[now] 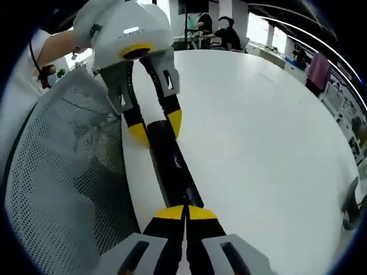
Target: Press the specified remote control buttons in sequence, fully releasing each button before pressing the next.
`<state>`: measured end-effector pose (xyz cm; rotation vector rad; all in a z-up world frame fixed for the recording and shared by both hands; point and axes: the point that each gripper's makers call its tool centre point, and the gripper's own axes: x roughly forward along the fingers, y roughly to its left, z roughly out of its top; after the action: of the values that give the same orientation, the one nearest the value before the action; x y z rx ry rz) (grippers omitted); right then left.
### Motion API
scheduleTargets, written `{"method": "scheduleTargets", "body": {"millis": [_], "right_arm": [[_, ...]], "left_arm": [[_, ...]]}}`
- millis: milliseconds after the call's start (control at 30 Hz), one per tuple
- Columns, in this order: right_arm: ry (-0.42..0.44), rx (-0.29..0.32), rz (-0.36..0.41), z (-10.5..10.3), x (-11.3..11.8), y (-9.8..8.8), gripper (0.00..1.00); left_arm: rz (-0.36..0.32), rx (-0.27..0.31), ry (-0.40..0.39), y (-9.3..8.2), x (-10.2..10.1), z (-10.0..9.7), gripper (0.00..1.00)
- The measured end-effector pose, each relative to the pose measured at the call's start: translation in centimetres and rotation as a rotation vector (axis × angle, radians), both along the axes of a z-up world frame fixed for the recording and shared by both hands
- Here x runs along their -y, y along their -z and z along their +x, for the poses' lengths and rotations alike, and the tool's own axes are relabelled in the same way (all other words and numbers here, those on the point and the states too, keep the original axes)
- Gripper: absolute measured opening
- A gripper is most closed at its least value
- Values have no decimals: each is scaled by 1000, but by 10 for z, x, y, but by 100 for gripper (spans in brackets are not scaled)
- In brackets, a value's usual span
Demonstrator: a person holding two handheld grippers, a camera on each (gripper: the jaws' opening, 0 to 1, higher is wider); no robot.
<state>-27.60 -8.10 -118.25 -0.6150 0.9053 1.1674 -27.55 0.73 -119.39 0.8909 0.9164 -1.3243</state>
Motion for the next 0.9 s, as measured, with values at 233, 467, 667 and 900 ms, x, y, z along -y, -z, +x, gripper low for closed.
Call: {"method": "scheduleTargets", "body": {"millis": [233, 467, 667, 900], "right_arm": [[-83, 19, -50, 4, 2, -1, 0], [-262, 125, -128, 5, 2, 3, 0], [-282, 172, -186, 5, 1, 6, 0], [-174, 182, -87, 7, 3, 4, 0]], "left_arm": [[-7, -6, -5, 0, 0, 0, 24], [-39, -10, -26, -1, 0, 1, 24], [-50, -4, -29, -1, 1, 1, 24], [-63, -5, -33, -1, 2, 1, 24]]}}
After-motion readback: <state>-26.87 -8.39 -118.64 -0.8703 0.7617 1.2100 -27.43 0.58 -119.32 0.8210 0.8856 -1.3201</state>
